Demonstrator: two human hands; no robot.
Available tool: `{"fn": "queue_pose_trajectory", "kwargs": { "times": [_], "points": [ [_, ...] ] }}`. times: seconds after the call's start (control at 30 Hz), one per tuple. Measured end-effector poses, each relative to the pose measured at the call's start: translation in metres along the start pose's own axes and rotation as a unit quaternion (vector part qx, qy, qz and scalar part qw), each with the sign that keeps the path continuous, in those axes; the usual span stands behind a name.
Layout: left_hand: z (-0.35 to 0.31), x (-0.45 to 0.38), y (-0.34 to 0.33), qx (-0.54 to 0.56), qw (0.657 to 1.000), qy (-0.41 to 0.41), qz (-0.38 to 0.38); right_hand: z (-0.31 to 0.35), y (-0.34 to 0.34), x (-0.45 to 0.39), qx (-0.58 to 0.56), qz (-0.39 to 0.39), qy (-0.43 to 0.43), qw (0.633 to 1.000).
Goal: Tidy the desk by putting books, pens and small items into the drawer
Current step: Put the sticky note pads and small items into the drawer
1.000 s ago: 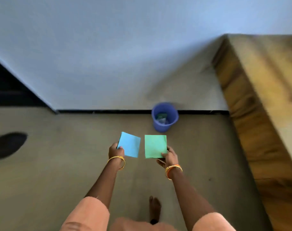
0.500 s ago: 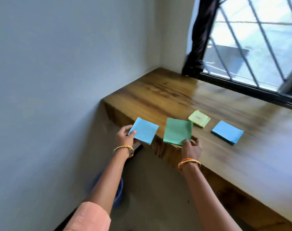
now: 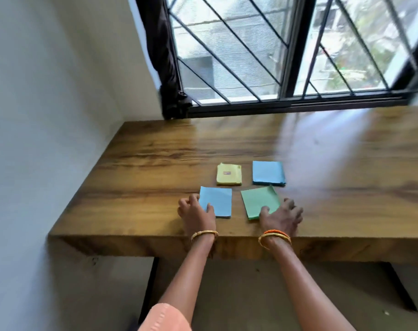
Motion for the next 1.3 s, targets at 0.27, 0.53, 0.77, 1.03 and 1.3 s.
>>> {"fn": "queue_pose_trajectory", "kwargs": {
  "times": [0.27,0.53,0.77,1.03,1.3],
  "points": [
    [0.002,-0.001,-0.024,-0.126,0.990,-0.049,-0.043,-0.012,-0.027,0.008,0.110,-0.088,0.128,0.982],
    [0.004,-0.003,-0.029,-0.079,0.992,-0.041,-0.092,-0.024,-0.024,0.015,-0.018,-0.160,0.229,0.960],
    [0.023,0.009,-0.010,-0.043,0.987,-0.119,-0.099,-0.103,-0.024,0.089,-0.059,0.003,0.329,0.943],
    [0.120,-0.032,0.029,-0.165,0.955,-0.216,-0.115,-0.116,-0.112,0.091,-0.446,0.196,-0.485,0.726],
    [0.139,-0.039,0.041,-0.165,0.941,-0.291,-0.047,-0.086,-0.155,0.095,-0.660,0.036,-0.444,0.605]
  ]
}}
Point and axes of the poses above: each hand's wrist, its own x-axis away from the middle knuckle, its own y-axis out of the back of the hand, z = x × y, the point moved 1 cm from there along -x, towards the middle knuckle, and after that the axes turned 7 degrees about -x, right-handed, at the moved point
